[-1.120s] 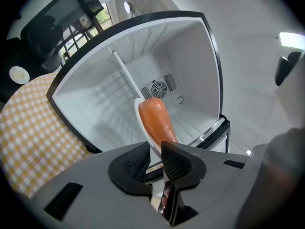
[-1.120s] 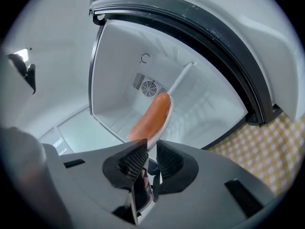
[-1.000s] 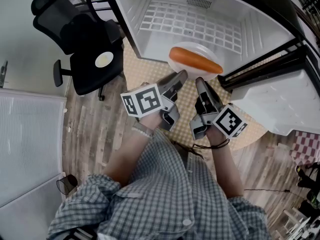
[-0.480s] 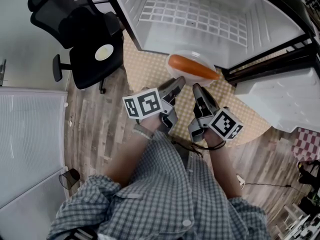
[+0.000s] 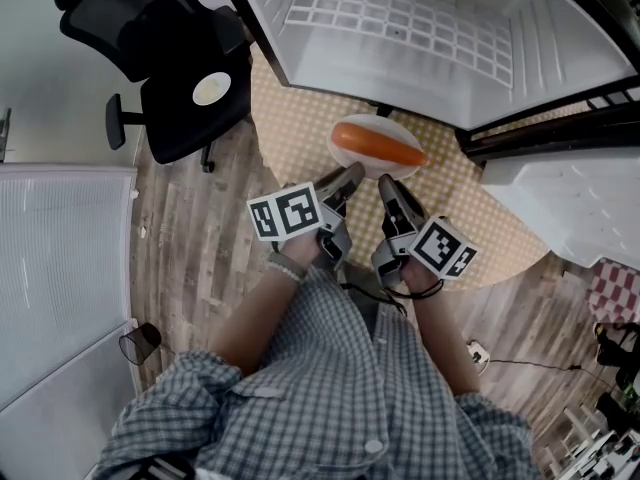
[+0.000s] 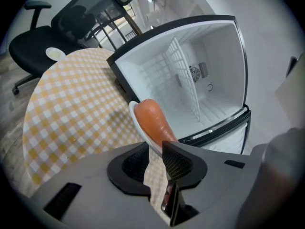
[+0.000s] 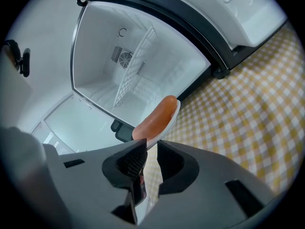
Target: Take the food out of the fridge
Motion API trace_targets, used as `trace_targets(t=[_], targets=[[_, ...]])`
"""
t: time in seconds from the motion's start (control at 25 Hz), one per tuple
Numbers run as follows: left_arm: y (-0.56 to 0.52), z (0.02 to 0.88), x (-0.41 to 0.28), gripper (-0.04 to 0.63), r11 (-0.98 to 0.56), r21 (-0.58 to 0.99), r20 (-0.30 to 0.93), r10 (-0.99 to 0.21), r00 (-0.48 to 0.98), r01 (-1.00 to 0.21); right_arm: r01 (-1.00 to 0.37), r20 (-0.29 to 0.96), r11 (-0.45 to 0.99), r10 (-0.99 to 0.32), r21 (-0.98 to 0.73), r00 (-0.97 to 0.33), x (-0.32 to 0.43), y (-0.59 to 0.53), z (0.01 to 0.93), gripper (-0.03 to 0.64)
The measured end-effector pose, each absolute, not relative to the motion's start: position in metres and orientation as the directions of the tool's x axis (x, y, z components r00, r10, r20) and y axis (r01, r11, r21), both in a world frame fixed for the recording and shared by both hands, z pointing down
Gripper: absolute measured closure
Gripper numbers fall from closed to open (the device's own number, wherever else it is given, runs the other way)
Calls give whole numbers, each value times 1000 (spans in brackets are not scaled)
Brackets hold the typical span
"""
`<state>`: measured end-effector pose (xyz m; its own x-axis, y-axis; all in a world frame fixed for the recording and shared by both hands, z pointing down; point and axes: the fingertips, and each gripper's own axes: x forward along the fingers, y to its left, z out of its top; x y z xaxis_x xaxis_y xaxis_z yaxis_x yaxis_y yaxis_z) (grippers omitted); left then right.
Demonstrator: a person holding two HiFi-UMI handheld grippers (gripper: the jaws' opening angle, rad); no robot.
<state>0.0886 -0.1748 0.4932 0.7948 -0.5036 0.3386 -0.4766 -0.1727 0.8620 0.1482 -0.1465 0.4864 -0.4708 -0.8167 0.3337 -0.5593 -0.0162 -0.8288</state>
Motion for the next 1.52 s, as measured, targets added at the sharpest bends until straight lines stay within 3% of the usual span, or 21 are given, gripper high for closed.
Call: trace_targets(t=[0.68, 1.12, 1.52], targets=[[-157, 548, 72, 499, -71, 838, 454, -458, 764, -541, -531, 442, -133, -736, -837, -513, 131, -131, 540, 561], [-148, 571, 74, 488, -126, 767, 570, -316, 758, -630, -552, 521, -193, -666, -812, -534, 129, -123, 567, 555], [-126, 570, 72, 471, -276, 689, 650, -175, 740, -670, -610, 562, -173, -632, -773, -533, 139, -109, 571, 554]])
